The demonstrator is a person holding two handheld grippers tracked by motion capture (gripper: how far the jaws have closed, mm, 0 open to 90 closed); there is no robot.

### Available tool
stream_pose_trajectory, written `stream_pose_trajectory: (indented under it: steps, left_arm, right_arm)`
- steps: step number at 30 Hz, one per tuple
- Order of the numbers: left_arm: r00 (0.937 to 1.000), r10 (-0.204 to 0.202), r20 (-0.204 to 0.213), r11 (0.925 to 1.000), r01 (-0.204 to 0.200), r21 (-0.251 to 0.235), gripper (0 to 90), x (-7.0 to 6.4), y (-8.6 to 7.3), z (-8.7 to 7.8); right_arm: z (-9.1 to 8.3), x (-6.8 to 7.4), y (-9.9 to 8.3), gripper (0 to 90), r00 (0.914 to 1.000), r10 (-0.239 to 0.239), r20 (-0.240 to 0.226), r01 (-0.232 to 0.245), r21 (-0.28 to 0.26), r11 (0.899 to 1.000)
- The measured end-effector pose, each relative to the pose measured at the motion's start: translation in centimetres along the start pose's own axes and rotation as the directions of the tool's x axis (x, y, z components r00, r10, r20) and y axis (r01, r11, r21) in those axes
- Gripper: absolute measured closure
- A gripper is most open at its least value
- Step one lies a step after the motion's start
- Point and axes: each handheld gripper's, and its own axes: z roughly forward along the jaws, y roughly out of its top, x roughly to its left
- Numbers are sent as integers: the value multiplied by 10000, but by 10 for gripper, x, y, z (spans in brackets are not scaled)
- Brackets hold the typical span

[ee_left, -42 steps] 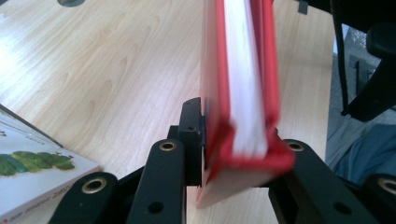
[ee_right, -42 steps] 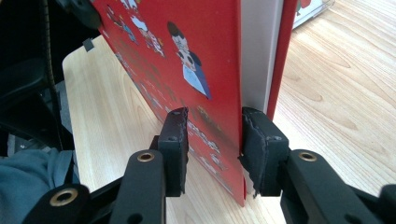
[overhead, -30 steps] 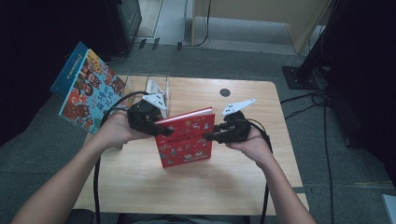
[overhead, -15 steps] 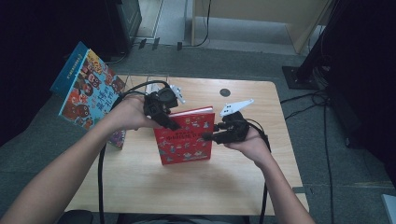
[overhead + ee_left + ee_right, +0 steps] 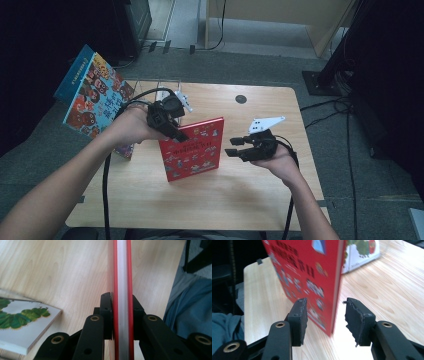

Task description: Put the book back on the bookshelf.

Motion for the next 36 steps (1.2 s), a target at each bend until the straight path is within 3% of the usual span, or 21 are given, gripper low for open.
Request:
stream_pose_trajectory:
  steps: [7, 13, 17, 22, 26, 31, 34, 36]
  left_arm:
    - [9968, -795, -120, 9966, 792, -242, 795, 1, -12, -13]
    - [9860, -1665, -58, 9830, 1656, -793, 795, 6, -30, -31]
    - [9809, -1938, -163, 9761, 1912, -1031, 795, 8, -43, -40]
    - [9658, -2582, -222, 9591, 2535, -1257, 795, 13, -64, -52]
    - [9530, -3022, -194, 9461, 2974, -1284, 794, 18, -79, -57]
    - [9385, -3453, 46, 9289, 3425, -1409, 795, 25, -98, -63]
    - [9262, -3769, -59, 9151, 3714, -1573, 794, 27, -109, -67]
    - [9134, -4067, -180, 9012, 3978, -1720, 794, 28, -117, -71]
  right_arm:
    - [11, -7, -17, 507, 9997, 136, 180, -142, 338, 9993]
    - [21, -16, -33, 505, 9981, 300, 533, -342, 779, 9964]
    - [27, -22, -45, 512, 9953, 620, 746, -686, 891, 9937]
    - [35, -30, -59, 529, 9905, 616, 1233, -701, 663, 9953]
    - [41, -36, -65, 529, 9806, 975, 1702, -1112, 734, 9911]
    - [51, -39, -67, 547, 9681, 806, 2374, -998, 699, 9926]
    - [57, -41, -69, 546, 9621, 744, 2622, -967, 731, 9926]
    - [60, -42, -71, 546, 9604, 808, 2668, -1046, 765, 9916]
